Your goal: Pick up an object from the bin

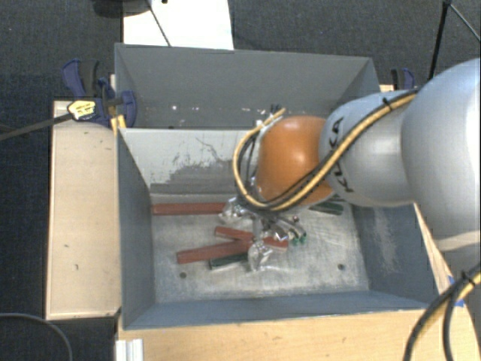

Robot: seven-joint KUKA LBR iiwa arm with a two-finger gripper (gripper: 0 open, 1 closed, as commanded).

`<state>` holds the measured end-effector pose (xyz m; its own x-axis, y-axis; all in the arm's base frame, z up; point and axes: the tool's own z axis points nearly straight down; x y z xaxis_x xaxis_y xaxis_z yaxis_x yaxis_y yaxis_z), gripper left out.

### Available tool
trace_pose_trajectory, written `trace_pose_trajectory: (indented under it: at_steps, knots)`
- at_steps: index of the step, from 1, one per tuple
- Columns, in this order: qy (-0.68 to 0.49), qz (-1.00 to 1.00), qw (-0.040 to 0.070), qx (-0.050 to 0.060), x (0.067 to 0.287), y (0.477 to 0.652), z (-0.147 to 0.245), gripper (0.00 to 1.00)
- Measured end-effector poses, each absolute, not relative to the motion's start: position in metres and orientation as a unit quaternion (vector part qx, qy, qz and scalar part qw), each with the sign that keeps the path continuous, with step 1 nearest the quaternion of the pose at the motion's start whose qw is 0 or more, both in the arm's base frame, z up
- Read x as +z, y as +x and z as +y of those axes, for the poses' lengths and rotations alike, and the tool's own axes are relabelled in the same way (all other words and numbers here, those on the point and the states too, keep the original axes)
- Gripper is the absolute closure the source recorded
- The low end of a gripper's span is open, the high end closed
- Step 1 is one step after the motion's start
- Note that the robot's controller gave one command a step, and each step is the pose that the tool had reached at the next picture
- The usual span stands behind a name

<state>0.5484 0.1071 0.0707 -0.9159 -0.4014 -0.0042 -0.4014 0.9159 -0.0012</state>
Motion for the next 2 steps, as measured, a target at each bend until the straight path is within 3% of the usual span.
trace_pose_trajectory:
  at_steps: [1,2]
  knots:
    - [-0.249,0.968,0.008,0.001,0.0754,0.5564,0.0993,1.0]
    - [-0.249,0.969,0.008,0.001,0.0754,0.5564,0.0993,1.0]
